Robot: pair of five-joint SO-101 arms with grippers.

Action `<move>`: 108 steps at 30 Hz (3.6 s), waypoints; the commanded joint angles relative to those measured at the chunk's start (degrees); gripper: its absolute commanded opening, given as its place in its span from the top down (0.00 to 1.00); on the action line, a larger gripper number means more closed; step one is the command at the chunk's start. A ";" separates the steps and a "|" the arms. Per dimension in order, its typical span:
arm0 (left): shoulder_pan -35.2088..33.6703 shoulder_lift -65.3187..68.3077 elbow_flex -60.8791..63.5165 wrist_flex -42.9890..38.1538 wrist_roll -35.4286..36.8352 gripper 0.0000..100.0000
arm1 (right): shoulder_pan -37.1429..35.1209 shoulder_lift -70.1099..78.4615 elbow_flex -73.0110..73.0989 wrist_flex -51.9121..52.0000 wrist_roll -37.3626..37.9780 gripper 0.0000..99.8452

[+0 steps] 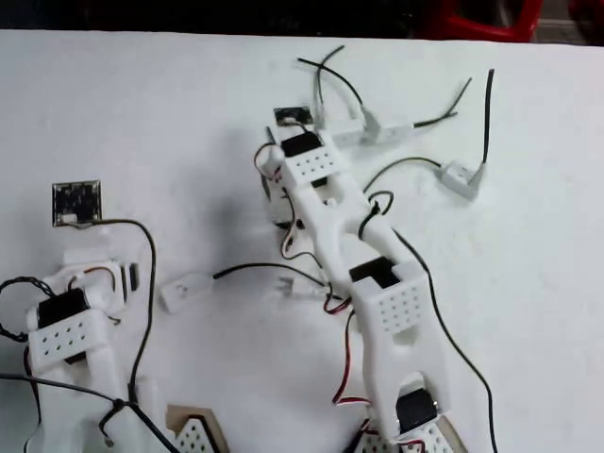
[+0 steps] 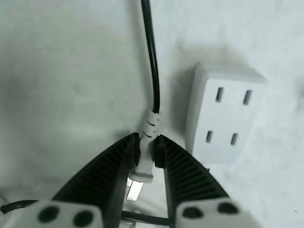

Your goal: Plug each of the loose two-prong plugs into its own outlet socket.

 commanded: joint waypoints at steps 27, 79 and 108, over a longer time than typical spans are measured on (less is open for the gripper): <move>-0.22 -1.63 0.00 -1.05 0.62 0.79 | -4.26 -33.36 2.90 14.90 7.91 0.98; -0.31 -1.63 0.00 -0.88 0.62 0.79 | -14.81 -35.12 53.36 -12.26 8.18 0.94; -0.31 -1.54 0.00 -0.88 0.44 0.79 | -14.64 -34.59 48.53 -6.29 7.74 0.92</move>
